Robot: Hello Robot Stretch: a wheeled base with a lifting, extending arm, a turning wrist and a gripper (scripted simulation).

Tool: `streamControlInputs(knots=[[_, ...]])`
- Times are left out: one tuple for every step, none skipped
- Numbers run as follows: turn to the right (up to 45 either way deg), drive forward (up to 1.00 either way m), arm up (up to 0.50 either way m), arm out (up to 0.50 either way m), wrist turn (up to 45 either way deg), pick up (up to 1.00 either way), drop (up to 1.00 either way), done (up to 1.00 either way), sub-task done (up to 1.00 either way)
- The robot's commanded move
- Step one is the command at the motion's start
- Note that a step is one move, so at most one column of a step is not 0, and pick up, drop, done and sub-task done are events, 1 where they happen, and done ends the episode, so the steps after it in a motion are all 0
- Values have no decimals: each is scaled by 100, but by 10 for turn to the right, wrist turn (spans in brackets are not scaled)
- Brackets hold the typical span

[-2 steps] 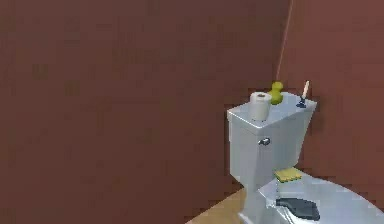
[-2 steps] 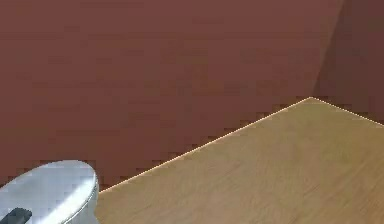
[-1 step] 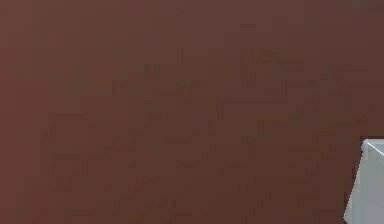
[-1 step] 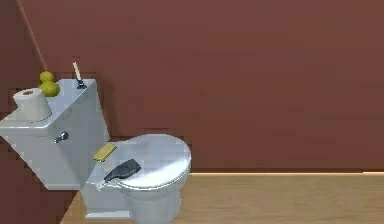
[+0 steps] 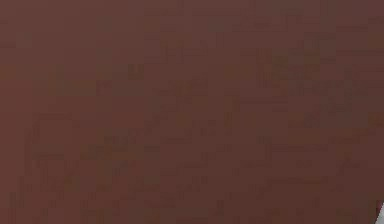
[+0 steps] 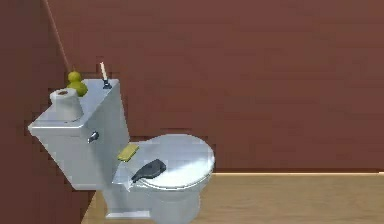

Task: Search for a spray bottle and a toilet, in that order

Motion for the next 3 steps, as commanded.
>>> streamControlInputs(knots=[[450, 0, 0, 0, 0, 0, 0, 0, 0], [390, 0, 0, 0, 0, 0, 0, 0, 0], [0, 0, 0, 0, 0, 0, 0, 100, 0]])
